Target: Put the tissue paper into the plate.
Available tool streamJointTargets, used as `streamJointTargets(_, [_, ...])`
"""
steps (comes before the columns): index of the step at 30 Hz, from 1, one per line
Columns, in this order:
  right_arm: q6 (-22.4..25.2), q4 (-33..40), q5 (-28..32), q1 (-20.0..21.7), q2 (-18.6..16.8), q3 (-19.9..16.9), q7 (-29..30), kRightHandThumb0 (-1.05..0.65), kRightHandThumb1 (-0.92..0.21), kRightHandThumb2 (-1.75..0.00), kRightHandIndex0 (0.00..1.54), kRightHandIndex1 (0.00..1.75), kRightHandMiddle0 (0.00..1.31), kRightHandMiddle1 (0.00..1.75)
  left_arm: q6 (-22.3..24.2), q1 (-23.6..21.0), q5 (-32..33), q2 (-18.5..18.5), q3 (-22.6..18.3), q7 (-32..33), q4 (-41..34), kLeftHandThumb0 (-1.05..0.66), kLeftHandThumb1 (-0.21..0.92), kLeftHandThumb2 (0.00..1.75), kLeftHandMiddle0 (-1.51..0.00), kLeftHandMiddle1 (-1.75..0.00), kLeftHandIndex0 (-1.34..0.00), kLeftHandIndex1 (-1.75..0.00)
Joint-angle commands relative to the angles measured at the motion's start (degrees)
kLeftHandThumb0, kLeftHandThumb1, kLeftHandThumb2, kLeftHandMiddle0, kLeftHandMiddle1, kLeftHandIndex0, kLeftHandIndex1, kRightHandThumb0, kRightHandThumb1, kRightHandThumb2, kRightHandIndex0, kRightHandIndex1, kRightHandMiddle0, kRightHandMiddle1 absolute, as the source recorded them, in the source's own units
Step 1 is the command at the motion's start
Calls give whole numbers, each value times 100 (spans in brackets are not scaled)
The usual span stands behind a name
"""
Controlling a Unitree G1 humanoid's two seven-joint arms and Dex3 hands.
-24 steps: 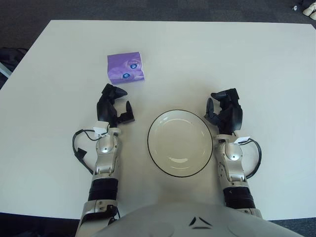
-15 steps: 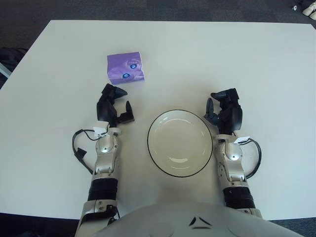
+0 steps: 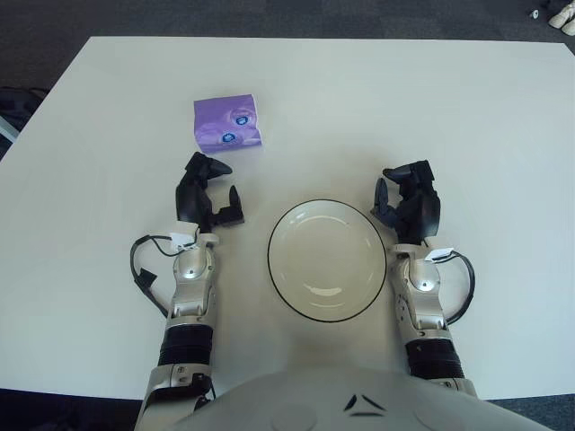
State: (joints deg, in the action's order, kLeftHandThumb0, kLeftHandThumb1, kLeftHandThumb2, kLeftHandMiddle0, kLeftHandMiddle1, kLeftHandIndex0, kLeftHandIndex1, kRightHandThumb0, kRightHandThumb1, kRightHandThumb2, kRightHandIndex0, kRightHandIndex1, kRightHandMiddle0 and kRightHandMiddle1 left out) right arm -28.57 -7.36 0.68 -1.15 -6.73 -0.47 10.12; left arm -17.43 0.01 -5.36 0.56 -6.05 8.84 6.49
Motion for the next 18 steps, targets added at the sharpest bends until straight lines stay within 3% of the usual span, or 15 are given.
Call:
streamJointTargets(1, [-34, -474, 32, -373, -182, -55, 53, -39, -61, -95, 63, 138, 38, 175, -234, 385, -652, -169, 85, 352, -109, -1, 4, 163, -81, -172, -60, -175])
streamJointTargets(7, [-39, -500, 36, -360, -174, -48, 51, -39, -62, -94, 62, 137, 37, 175, -437, 317, -2525, -704, 255, 1523, -22, -1, 5, 163, -82, -173, -57, -175])
streamJointTargets(13, [-32, -530, 44, -335, -172, -52, 49, -39, -61, -95, 63, 137, 38, 175, -308, 102, -3429, -1122, 363, 2158, 16, -1, -5, 173, -90, -174, -65, -172])
streamJointTargets(18, [-51, -541, 42, -325, -160, -54, 38, -40, -60, -97, 64, 138, 39, 175, -237, -13, -3797, -1528, 369, 2158, -366, -1, -7, 174, -92, -175, -68, -168])
